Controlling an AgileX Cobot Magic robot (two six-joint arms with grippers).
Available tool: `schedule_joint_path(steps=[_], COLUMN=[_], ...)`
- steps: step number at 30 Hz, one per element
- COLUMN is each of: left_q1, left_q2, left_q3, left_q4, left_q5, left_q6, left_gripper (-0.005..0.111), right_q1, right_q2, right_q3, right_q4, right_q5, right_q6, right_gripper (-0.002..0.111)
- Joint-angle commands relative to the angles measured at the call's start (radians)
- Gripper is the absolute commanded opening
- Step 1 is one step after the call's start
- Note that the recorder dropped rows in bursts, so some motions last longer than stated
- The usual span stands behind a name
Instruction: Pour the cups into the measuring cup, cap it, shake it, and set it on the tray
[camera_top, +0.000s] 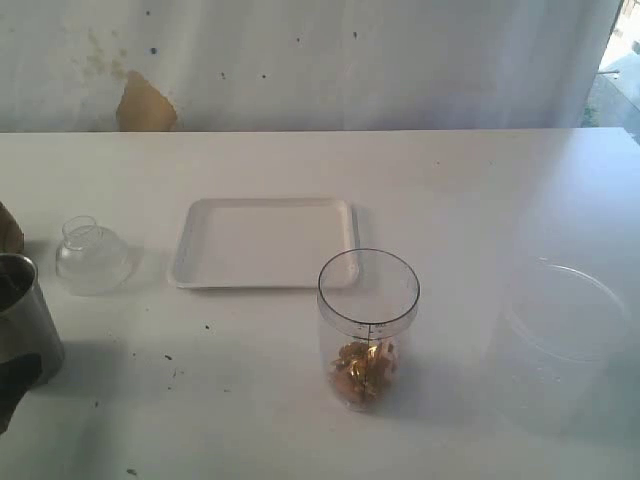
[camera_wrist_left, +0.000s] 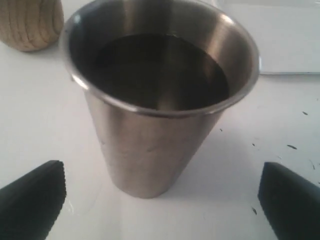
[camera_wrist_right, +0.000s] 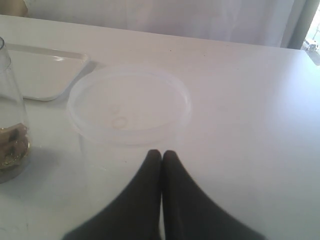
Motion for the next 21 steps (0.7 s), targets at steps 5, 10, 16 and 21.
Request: schedule_joint_path(steps=[5, 10, 16, 21], left_q1=[-0.001, -0.001, -0.001, -0.001], left_q2=[0.206, 0.36, 0.445, 0.51], left_q3=[-0.015, -0.1, -0.126, -0.148], left_q4=[-0.089, -0.029, -0.032, -0.023], left_q5=[-0.221, -0.287, -0.384, -0.435], left_q6=[0.174, 0.185, 0.254, 0.277], left_gripper=[0.105, 0.105, 0.105, 0.105], right_q1=[0.004, 0.004, 0.004, 0.004], right_q2=[-0.005, -0.005, -0.005, -0.005], right_q3=[0.002, 0.002, 0.002, 0.002], right_q4=[-0.005, -0.005, -0.005, -0.005], right_q5=[-0.003, -0.003, -0.003, -0.001], right_q6=[0.0, 0.0, 0.0, 0.0], right_gripper=[0.0, 0.0, 0.0, 0.0])
